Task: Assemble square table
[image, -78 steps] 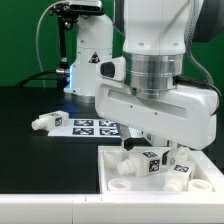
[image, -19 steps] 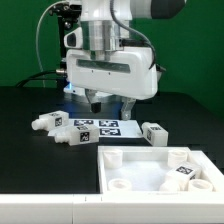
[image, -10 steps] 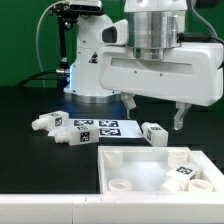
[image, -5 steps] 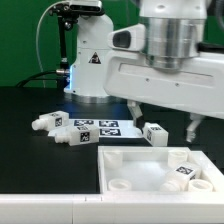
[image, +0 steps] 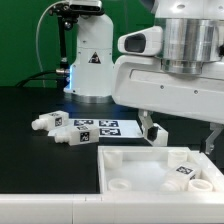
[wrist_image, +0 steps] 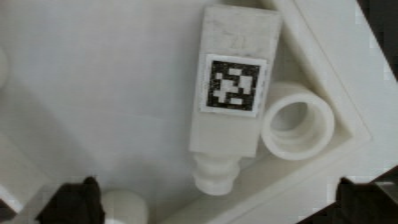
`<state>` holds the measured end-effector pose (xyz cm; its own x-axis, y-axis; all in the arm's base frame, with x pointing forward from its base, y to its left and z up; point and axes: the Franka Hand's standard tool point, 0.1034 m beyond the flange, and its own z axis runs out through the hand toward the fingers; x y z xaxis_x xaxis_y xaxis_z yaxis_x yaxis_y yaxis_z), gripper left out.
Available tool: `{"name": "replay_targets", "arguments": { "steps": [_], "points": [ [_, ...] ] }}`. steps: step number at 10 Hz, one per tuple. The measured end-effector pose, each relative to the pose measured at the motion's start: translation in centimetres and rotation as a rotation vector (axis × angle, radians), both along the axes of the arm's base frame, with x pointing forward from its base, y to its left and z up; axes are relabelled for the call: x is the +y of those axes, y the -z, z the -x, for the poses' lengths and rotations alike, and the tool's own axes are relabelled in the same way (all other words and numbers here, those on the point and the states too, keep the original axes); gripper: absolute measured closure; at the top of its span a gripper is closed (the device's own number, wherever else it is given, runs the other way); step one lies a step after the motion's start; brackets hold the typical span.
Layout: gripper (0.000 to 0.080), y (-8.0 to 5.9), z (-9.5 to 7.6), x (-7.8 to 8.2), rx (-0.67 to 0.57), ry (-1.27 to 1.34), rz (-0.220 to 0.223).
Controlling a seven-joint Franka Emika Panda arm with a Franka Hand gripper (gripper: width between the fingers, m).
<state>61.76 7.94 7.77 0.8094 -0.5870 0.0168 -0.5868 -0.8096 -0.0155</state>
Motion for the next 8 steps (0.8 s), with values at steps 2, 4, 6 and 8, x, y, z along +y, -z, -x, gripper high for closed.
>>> {"name": "replay_targets", "arguments": {
  "steps": [2,4,6,8],
  "points": [
    [0.0151,1.9,0.3,0.4,-0.007,0.008,0.010],
    [0.0151,3.1,0.8,0.7,0.007,0.005,0.017],
    [0.0151,3.8,1.1,1.1,0.014,0.006,0.021],
    [0.0151,4.3,1.2,0.9,0.013,0.007,0.025]
  ]
}}
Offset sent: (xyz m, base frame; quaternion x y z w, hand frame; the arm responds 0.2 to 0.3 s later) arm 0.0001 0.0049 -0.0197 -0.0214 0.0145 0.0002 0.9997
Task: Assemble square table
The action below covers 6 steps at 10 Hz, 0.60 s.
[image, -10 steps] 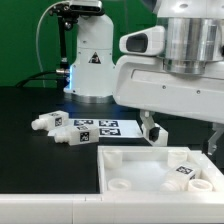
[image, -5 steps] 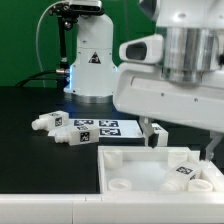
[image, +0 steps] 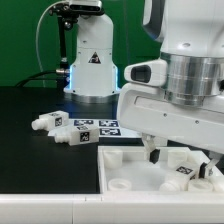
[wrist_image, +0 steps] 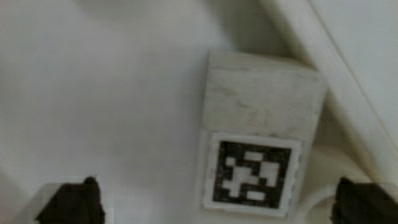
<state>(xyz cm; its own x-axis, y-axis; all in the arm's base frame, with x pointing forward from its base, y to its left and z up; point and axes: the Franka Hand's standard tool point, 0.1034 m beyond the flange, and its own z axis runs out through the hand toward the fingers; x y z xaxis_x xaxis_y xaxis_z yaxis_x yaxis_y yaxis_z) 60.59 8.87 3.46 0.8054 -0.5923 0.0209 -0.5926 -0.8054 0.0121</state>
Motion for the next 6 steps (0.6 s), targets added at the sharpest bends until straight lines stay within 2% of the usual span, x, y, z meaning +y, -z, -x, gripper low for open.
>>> {"name": "replay_targets", "arguments": {
  "steps": [5,6],
  "points": [
    [0.0151,0.26,0.05,0.06,-0.004,-0.001,0.001],
    [0.0283,0.26,0.05,0.05,-0.004,-0.001,0.001]
  ]
}}
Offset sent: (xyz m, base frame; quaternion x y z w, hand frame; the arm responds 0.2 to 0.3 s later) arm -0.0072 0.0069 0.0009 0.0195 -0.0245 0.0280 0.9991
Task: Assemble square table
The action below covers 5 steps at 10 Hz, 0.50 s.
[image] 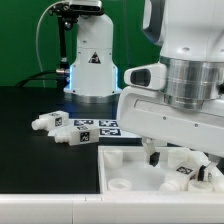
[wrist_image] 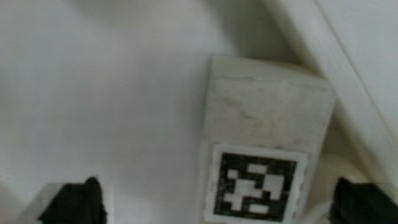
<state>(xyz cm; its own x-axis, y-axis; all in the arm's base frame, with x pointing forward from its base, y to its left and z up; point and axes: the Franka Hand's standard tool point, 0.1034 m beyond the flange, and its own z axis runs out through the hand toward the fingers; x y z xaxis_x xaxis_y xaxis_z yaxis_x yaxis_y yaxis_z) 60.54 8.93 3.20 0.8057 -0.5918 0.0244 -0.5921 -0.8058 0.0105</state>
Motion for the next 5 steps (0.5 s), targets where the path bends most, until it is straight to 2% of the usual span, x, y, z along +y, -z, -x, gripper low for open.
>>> {"name": "replay_targets", "arguments": {
  "steps": [1,2,3,5],
  "points": [
    [0.0283,0.00,0.00,0.00,0.000,0.000,0.000],
    [0.0435,0.00,0.00,0.00,0.000,0.000,0.000],
    [0.0524,-0.01,-0.01,0.00,0.000,0.000,0.000],
    [0.0524,-0.01,-0.01,-0.01,0.000,0.000,0.000]
  ]
}}
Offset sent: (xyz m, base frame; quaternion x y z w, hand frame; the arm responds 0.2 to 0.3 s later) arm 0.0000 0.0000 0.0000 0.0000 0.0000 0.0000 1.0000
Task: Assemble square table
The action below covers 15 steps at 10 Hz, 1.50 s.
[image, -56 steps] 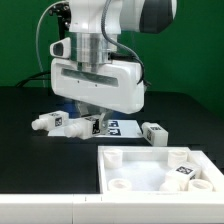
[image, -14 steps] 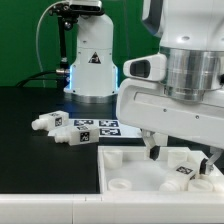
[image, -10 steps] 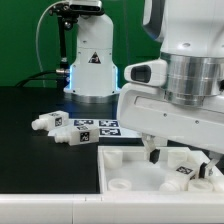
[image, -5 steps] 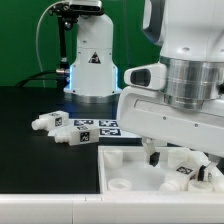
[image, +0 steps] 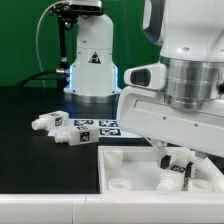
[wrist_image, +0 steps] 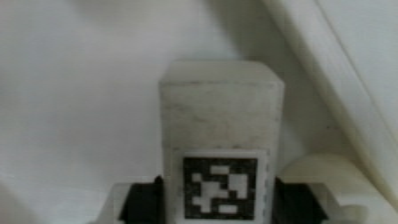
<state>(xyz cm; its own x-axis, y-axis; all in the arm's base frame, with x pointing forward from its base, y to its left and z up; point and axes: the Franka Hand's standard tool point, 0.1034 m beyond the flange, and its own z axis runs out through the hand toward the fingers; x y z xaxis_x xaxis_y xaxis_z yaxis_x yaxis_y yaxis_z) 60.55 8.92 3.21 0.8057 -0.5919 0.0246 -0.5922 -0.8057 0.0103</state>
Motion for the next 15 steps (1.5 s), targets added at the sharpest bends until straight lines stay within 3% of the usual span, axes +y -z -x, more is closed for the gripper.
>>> {"name": "replay_targets", "arguments": {
  "steps": [2,3,6,11,12,14,15],
  "points": [
    [0.0524,-0.1,0.1,-0.1,0.001,0.002,0.000],
    [0.0524,-0.9,0.6,-0.6,0.001,0.011,-0.004],
    [0.0522,-5.3,2.6,-2.4,0.005,0.023,-0.033],
    [0.0522,-5.3,3.2,-2.9,0.006,0.020,-0.032],
    [0.0522,-5.6,4.4,-4.1,-0.006,-0.044,-0.039],
    [0.0521,-6.5,9.7,-9.3,0.027,-0.139,-0.059],
    [0.0521,-6.4,11.4,-11.2,0.028,-0.130,-0.055]
  ]
}}
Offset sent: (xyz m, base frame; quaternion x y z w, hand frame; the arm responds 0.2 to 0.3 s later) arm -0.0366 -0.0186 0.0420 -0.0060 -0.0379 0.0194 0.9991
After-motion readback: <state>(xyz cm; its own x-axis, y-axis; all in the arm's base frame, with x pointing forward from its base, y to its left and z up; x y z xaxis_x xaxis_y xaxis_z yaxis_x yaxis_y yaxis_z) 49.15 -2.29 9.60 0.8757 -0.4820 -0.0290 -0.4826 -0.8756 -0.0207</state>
